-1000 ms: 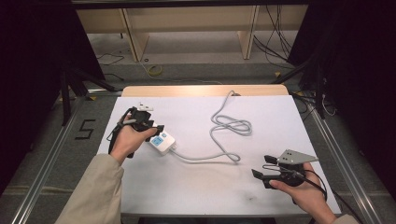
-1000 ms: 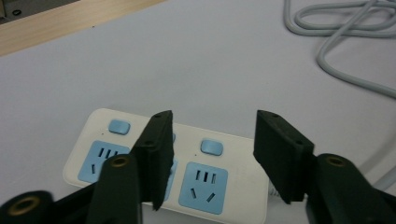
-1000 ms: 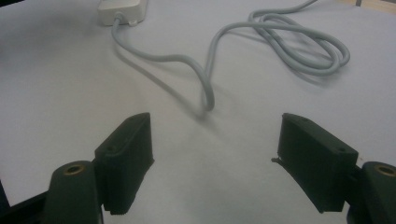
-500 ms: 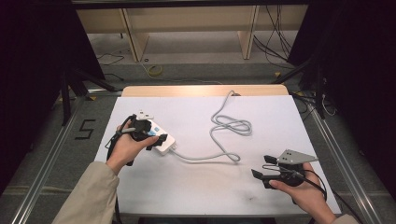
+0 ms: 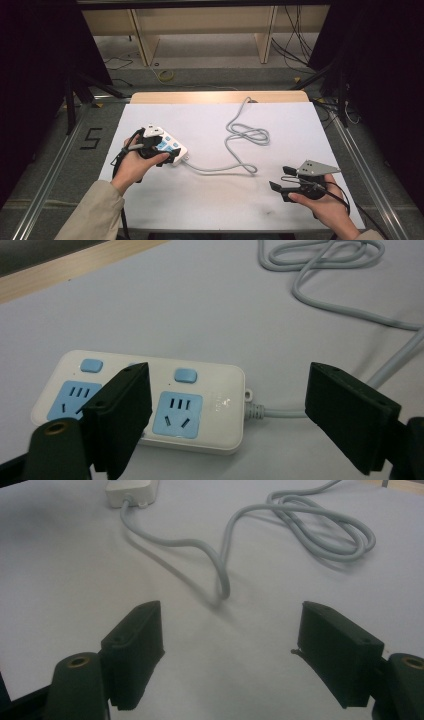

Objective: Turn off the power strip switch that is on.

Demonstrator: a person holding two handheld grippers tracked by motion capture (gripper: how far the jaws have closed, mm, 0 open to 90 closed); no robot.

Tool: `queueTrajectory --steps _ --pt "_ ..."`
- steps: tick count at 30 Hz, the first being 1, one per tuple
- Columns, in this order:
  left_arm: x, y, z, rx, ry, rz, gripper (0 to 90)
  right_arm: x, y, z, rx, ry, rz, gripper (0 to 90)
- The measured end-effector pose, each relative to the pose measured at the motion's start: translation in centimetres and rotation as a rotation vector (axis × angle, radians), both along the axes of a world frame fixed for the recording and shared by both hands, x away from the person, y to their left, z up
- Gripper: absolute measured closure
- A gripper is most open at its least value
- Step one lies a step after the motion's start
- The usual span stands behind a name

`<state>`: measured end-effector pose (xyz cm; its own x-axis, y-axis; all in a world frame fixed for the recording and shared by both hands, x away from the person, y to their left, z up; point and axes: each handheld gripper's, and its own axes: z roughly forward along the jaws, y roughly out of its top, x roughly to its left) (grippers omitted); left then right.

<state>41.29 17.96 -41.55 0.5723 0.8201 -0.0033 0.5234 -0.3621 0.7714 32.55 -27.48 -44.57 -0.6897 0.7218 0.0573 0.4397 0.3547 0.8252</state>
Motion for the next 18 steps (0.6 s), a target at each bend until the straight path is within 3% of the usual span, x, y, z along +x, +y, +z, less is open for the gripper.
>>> queueTrajectory --steps 18 --pt "-2.6 0.3 -1.1 -0.018 -0.052 -0.013 16.5 0.0 0.0 0.0 0.001 -0.002 0.000 26.3"
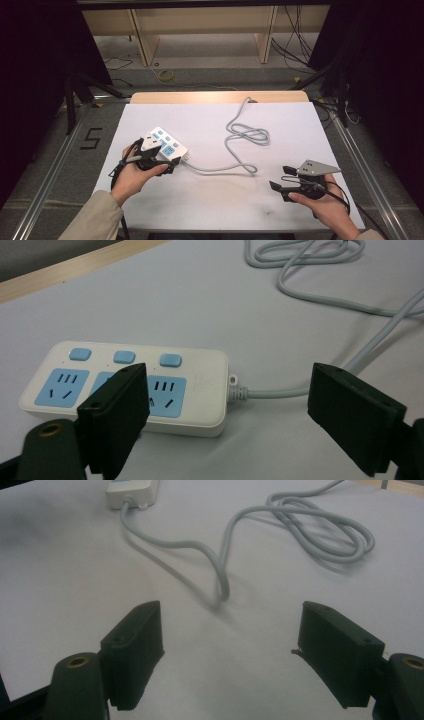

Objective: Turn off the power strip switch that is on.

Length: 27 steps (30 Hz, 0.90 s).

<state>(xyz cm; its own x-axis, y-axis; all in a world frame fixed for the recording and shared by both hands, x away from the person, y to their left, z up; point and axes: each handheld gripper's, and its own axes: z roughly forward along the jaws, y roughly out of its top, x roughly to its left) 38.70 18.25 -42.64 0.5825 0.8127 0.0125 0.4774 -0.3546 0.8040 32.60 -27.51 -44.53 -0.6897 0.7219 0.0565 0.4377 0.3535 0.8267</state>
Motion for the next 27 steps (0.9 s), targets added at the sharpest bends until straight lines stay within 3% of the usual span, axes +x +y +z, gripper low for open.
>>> queueTrajectory --steps 27 --pt "-2.9 1.7 -1.3 0.007 -0.013 0.009 15.6 0.2 0.1 0.0 0.005 -0.002 0.010 26.0"
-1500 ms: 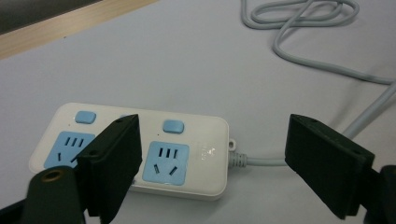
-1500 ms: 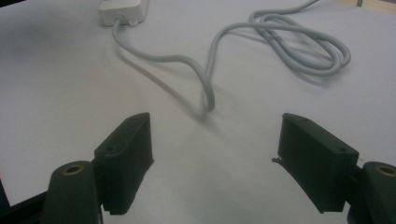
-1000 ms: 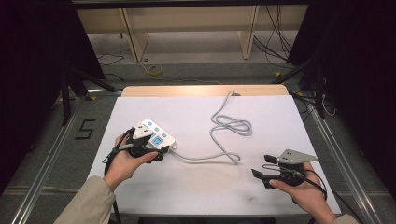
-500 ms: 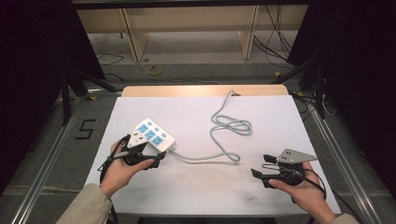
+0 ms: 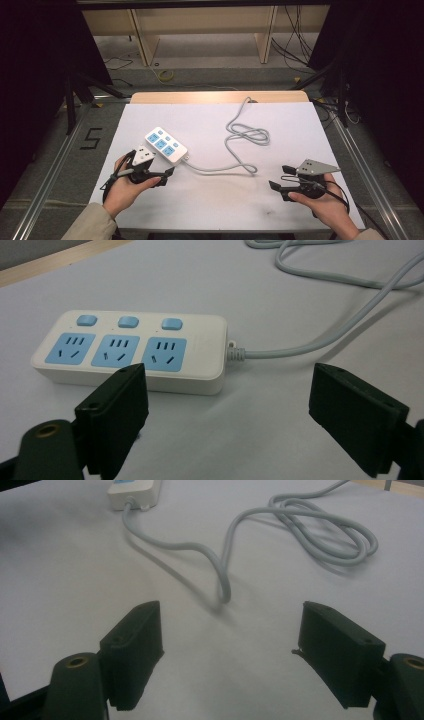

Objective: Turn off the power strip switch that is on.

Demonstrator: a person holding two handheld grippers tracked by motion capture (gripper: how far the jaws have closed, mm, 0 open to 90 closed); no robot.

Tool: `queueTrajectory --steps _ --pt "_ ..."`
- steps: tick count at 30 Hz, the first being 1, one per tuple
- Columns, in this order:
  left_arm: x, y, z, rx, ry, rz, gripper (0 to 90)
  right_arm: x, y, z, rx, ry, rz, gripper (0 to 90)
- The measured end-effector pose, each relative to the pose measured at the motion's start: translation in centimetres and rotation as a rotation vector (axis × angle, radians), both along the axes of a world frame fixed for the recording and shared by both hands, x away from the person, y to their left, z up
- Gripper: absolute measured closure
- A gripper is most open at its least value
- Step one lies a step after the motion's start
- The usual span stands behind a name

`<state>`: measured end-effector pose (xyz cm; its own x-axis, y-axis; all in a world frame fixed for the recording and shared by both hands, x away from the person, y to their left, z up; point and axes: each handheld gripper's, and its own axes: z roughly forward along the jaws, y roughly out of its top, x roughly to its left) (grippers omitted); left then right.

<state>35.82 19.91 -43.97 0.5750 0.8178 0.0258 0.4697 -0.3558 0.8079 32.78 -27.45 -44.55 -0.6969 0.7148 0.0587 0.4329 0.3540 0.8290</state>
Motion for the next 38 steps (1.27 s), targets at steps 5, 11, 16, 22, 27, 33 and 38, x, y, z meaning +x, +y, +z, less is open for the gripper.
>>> queueTrajectory --steps 5,11,16,22,27,33,38 --pt "-0.6 0.4 -0.3 0.009 0.007 0.006 15.3 0.0 0.0 0.0 0.000 0.000 0.001 26.0" --pt "-1.2 0.8 -0.5 0.034 0.002 0.007 15.3 0.0 0.0 0.0 -0.001 0.000 0.003 26.0" --pt "-1.8 1.1 -0.7 0.039 0.006 0.007 15.3 0.0 -0.1 0.0 -0.002 -0.002 0.003 25.9" --pt "-1.9 1.6 -0.9 0.052 0.003 0.017 15.3 0.1 -0.1 0.0 0.001 -0.002 0.003 25.8" --pt "-1.8 1.6 -1.0 0.052 0.003 0.018 15.3 0.1 -0.1 -0.1 -0.002 -0.002 0.006 25.7" --pt "-1.7 1.5 -1.0 0.058 0.006 0.013 15.2 0.1 -0.2 -0.1 -0.003 -0.004 0.008 25.4" --pt "-1.7 1.2 -0.9 0.061 0.003 0.007 14.7 0.2 -0.3 -0.1 0.002 -0.004 0.003 24.7"
